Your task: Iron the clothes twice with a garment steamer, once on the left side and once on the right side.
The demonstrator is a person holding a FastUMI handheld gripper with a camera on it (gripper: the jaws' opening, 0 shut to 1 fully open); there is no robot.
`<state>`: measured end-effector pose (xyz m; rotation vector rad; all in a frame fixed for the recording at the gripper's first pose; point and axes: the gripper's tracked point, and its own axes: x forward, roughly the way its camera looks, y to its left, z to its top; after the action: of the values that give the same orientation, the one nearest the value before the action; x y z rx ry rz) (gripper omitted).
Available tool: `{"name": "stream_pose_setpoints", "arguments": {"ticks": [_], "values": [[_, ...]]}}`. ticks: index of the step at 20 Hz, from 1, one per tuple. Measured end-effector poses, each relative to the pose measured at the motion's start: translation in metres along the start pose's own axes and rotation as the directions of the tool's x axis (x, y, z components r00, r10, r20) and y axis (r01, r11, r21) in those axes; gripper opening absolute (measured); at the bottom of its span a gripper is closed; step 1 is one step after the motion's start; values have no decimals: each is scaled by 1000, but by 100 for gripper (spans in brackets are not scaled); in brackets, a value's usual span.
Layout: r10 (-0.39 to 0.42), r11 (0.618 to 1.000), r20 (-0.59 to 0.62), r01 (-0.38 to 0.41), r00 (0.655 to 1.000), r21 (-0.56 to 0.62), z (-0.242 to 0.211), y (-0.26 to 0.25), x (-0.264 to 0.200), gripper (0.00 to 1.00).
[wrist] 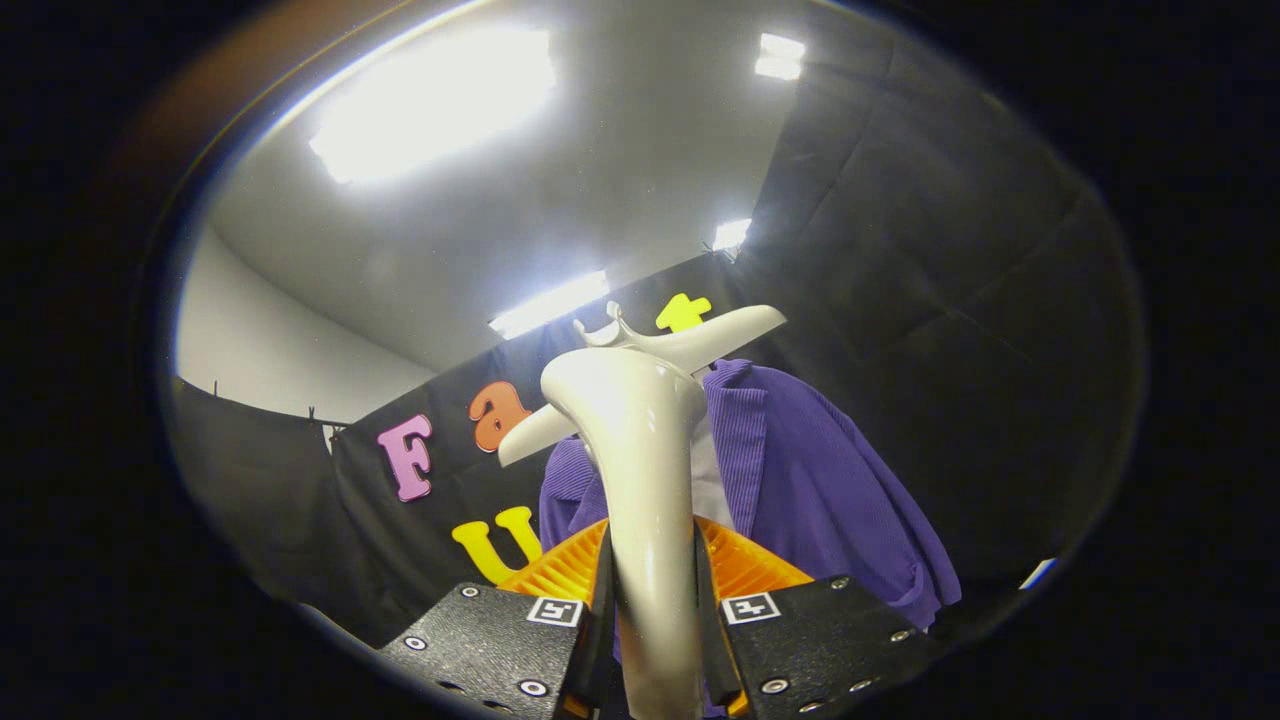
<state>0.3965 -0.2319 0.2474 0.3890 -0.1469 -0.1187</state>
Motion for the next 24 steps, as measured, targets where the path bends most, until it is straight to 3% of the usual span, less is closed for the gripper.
{"name": "stream_pose_setpoints", "arguments": {"ticks": [4,15,24], "values": [[-133,991,-16,133,991,14,-16,-42,22,36],[-234,971,-233,241,944,1,-105,-116,10,36],[-270,958,-359,288,893,-3,-168,-155,-26,36]]}}
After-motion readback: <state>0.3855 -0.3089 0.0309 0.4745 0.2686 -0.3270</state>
